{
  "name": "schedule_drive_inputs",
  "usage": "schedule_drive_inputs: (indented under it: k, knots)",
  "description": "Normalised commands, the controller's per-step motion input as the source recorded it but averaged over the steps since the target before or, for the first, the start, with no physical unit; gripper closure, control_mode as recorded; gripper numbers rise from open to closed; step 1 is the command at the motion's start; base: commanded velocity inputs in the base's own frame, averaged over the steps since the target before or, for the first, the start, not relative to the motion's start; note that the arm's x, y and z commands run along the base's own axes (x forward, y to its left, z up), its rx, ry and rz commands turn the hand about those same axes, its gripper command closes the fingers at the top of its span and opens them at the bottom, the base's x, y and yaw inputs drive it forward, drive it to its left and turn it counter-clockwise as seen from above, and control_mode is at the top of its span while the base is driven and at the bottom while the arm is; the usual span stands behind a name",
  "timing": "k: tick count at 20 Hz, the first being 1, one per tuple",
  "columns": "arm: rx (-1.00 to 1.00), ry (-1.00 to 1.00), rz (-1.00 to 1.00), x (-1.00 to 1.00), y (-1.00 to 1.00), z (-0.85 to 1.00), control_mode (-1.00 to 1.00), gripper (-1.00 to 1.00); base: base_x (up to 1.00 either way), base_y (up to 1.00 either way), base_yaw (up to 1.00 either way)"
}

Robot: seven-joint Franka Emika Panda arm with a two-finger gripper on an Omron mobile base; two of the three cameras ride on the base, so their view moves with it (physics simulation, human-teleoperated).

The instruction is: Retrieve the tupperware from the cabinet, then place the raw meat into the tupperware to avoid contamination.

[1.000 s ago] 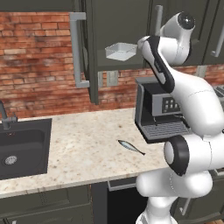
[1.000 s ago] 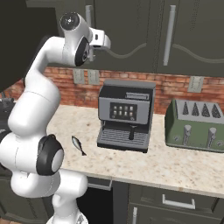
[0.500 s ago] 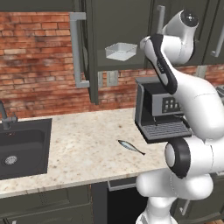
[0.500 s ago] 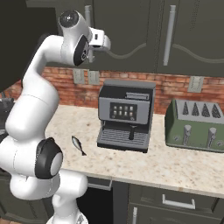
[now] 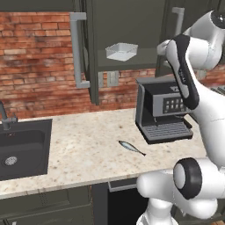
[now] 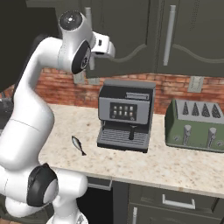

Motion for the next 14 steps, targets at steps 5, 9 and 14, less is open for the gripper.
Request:
schedule_drive_inputs:
  k: [5, 9, 14]
  knots:
    - [0.11, 0.00, 0.07, -0.94, -0.67, 0.08, -1.00, 1.00, 0.00, 0.00, 0.00]
    - [0.14, 0.00, 0.07, -0.92, -0.81, 0.08, -1.00, 1.00, 0.00, 0.00, 0.00]
    - [0.17, 0.03, 0.06, -0.76, -0.84, 0.07, -1.00, 1.00, 0.00, 0.00, 0.00]
